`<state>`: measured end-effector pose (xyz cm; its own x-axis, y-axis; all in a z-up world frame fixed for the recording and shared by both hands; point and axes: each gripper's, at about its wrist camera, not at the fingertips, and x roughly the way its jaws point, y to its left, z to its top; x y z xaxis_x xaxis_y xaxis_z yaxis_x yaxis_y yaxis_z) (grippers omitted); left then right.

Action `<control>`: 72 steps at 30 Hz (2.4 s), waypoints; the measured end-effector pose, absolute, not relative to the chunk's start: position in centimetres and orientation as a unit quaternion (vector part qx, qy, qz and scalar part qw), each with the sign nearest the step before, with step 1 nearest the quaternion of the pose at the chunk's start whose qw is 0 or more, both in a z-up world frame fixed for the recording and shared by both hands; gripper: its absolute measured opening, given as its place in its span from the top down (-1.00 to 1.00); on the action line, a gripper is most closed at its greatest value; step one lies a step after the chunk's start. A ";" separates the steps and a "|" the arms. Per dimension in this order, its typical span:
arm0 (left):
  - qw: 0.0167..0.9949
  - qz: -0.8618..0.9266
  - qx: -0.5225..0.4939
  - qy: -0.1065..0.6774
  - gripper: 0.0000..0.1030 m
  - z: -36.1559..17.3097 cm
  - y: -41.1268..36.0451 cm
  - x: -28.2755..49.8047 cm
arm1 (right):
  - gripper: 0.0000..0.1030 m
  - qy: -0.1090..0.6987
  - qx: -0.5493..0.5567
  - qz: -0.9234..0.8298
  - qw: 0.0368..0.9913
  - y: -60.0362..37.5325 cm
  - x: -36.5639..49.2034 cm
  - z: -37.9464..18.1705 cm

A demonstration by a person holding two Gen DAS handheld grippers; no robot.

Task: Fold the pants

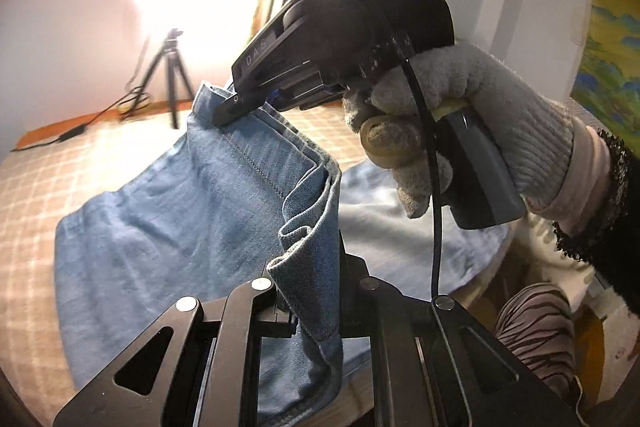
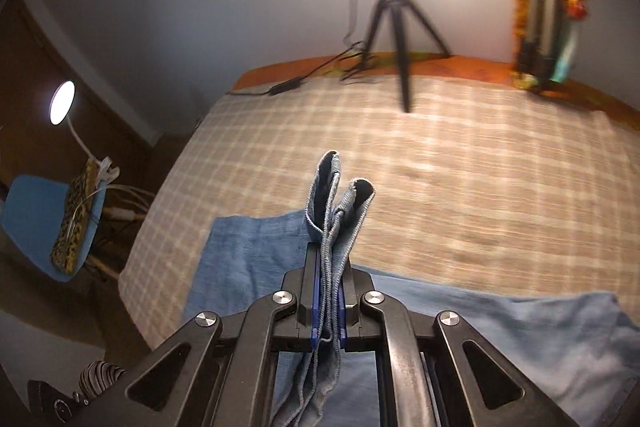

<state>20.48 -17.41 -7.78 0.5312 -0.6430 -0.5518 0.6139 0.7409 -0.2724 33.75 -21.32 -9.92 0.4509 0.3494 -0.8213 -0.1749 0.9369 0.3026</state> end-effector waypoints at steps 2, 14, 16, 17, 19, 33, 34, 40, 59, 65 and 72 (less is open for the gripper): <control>0.869 -0.374 -0.024 0.323 0.81 -7.6 -18.9 20.5 | 0.93 0.494 0.090 0.143 0.853 -23.2 33.1 -9.3; 0.837 -0.440 -0.044 0.323 0.81 -7.5 -26.5 19.7 | 0.93 0.468 0.104 0.089 0.873 -33.2 29.4 -6.3; 0.832 -0.450 -0.039 0.323 0.81 -7.3 -28.0 19.5 | 0.93 0.466 0.106 0.081 0.875 -34.8 28.8 -6.0; 0.828 -0.456 -0.039 0.323 0.81 -7.1 -28.8 19.4 | 0.93 0.463 0.108 0.072 0.877 -36.1 28.3 -5.8; 0.822 -0.467 -0.039 0.324 0.81 -6.6 -30.0 19.3 | 0.93 0.459 0.111 0.062 0.879 -37.6 27.8 -5.5; 0.772 -0.539 0.000 0.335 0.81 -6.7 -41.5 18.2 | 0.93 0.448 0.146 -0.024 0.881 -51.0 23.1 -4.9; 0.768 -0.544 0.002 0.337 0.81 -6.8 -42.2 18.1 | 0.93 0.448 0.148 -0.027 0.881 -51.6 22.8 -5.1; 0.747 -0.566 0.018 0.349 0.81 -7.7 -46.4 17.5 | 0.93 0.450 0.173 -0.056 0.874 -56.9 20.7 -6.4; 0.712 -0.574 0.079 0.397 0.23 -10.0 -47.9 17.2 | 0.93 0.479 0.205 -0.060 0.852 -63.4 20.1 -13.4; 0.745 -0.536 0.058 0.392 0.23 -7.9 -41.3 19.1 | 0.59 0.506 0.136 -0.120 0.843 -63.1 20.0 -13.9; 0.818 -0.425 0.051 0.383 0.22 -7.6 -28.9 24.1 | 0.28 0.477 0.072 -0.150 0.863 -60.9 18.9 -9.9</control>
